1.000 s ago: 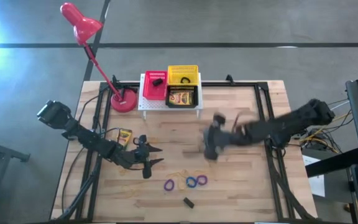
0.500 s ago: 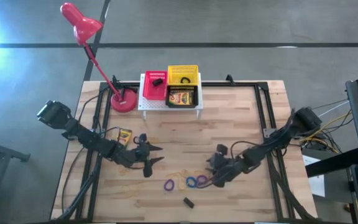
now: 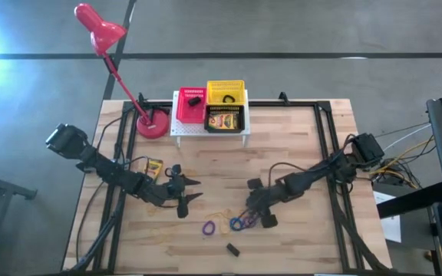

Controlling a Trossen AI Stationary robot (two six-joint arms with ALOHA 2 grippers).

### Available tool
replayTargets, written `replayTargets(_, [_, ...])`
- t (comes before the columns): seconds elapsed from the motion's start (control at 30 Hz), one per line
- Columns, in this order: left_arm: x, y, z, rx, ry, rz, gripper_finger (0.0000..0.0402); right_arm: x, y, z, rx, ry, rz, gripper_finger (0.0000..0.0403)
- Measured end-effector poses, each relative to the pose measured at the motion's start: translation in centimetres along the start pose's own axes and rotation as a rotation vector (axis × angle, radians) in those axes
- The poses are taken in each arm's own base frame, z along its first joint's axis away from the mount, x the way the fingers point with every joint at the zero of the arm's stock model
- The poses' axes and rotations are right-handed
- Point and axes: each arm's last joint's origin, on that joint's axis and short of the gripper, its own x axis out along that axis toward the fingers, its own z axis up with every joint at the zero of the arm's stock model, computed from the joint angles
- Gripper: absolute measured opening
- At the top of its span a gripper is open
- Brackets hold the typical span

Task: Pick & Place Office Desk Supplies
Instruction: Put the yellow rubber band into the red bin on the shelf

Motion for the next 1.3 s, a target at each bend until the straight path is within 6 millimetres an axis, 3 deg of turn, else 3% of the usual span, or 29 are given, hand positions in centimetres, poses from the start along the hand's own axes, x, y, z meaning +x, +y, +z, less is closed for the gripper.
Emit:
replayTargets(0.13, [0.0, 0.0, 0.0, -0.005, 0.000, 0.000, 0.0200, -0.4, 0.2, -0.2, 0.041, 0.082, -0.002, 0.0102])
replayTargets(0.33, [0.0, 0.0, 0.0, -0.017, 0.000, 0.000, 0.0200, -1.0, 2.1, -0.7, 0.123, 0.101, -0.048, 0.0016])
replayTargets(0.53, [0.0, 0.0, 0.0, -0.024, 0.000, 0.000, 0.0200, -3.9, 4.8, -1.0, 0.120, 0.046, -0.174, 0.0009])
replayTargets(0.7, [0.0, 0.0, 0.0, -0.026, -0.001, 0.000, 0.0200, -8.1, 7.3, -0.1, 0.127, -0.167, -0.308, 0.0008])
replayTargets(0.87, [0.0, 0.0, 0.1, -0.028, -0.004, -0.001, 0.0200, -11.0, 8.4, 0.6, 0.141, -0.339, -0.375, 0.0008])
replayTargets(1.03, [0.0, 0.0, 0.2, -0.006, -0.015, 0.008, 0.0200, -12.4, 6.9, 1.7, 0.113, -0.438, -0.567, 0.0008])
replayTargets(1.17, [0.3, 0.0, 0.9, 0.101, -0.050, 0.062, 0.0200, -14.4, 4.5, 4.2, 0.040, -0.487, -0.706, 0.0008])
replayTargets(1.3, [0.9, 0.4, 2.4, 0.169, -0.089, 0.159, 0.0200, -18.0, 1.2, 7.8, -0.007, -0.557, -0.840, 0.0008])
